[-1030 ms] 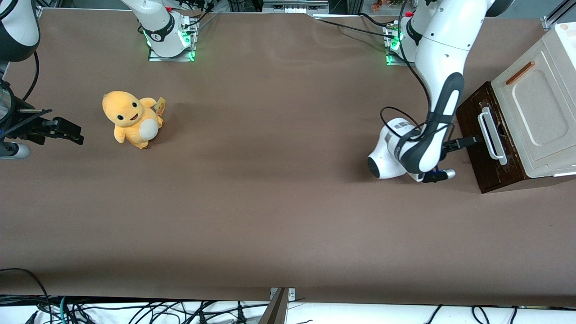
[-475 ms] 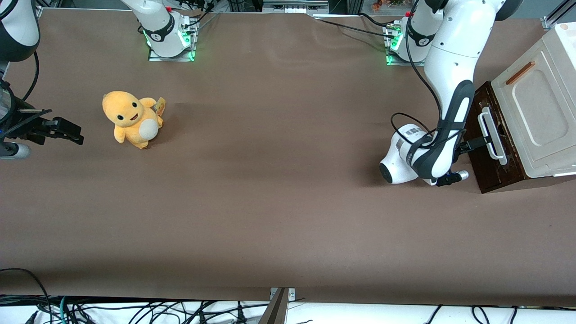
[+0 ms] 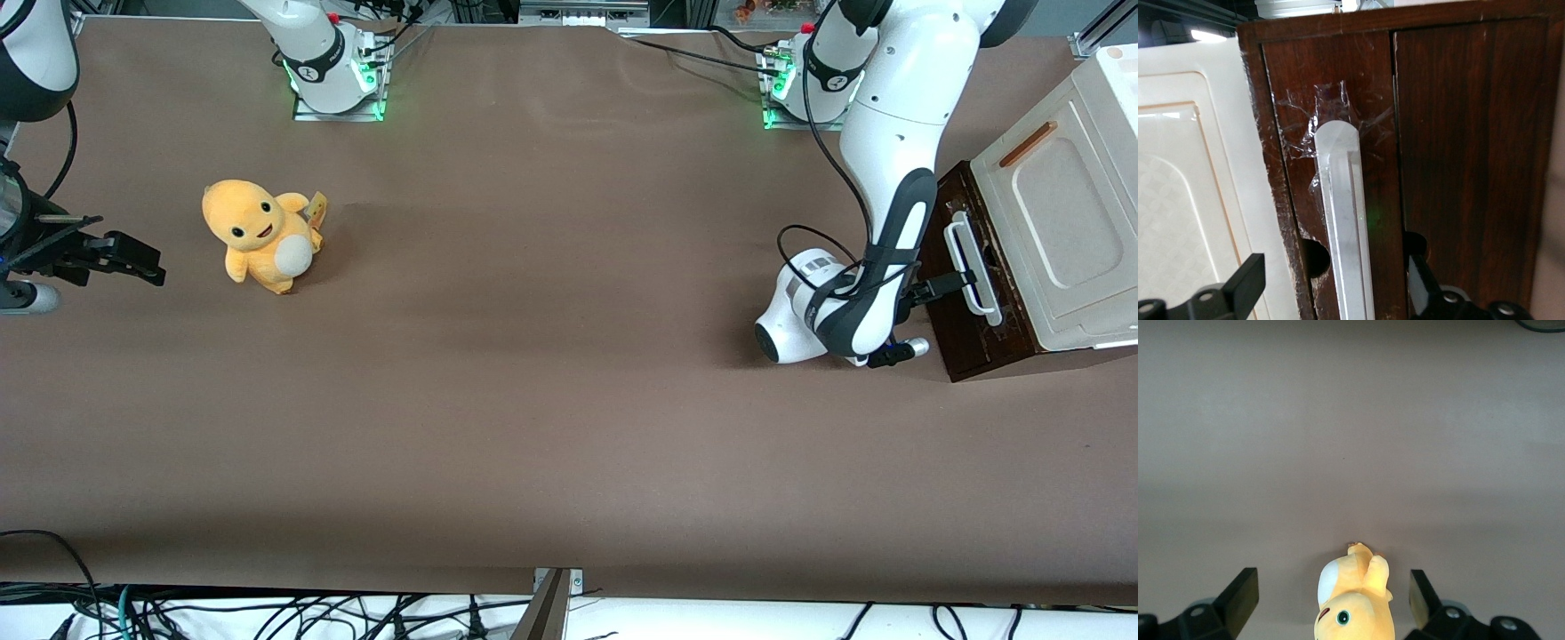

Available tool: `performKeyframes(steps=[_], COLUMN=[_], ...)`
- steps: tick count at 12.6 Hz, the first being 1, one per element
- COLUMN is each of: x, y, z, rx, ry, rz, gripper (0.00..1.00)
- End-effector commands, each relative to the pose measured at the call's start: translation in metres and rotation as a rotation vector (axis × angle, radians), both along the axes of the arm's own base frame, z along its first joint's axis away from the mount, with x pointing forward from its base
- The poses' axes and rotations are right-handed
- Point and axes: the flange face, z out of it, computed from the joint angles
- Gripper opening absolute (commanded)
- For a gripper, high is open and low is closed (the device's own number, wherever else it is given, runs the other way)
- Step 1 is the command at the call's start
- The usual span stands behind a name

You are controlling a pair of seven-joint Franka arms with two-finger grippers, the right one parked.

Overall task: Open lower drawer with left arm only
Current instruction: 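Advance the open left gripper onto the white bar handle of the lower drawer, then close the left gripper around the white drawer handle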

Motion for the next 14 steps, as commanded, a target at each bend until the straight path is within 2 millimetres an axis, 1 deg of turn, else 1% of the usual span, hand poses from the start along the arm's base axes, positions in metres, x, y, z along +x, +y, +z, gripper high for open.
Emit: performKeyframes(steps=[1,3,5,8,11,14], x=[0.0005,0.0012,0.0024,0.003,0.0025,0.0034], y=[0.0112,0.0136,0.017,0.0173,0.0176,0.019], z=[0.0002,0.0005,0.0011,0.0007,-0.0045,-0.0047], rx=[0.021,0.021,0.022,0.03,0.034,0.032], ry=[-0.005,-0.009,-0.013,-0.022,-0.014,-0.016], rz=[-0.026,-0.022,-0.02,-0.026,-0.027,-0.024], gripper=[0.94,0.92,0.89,0.68,0.51,0.33])
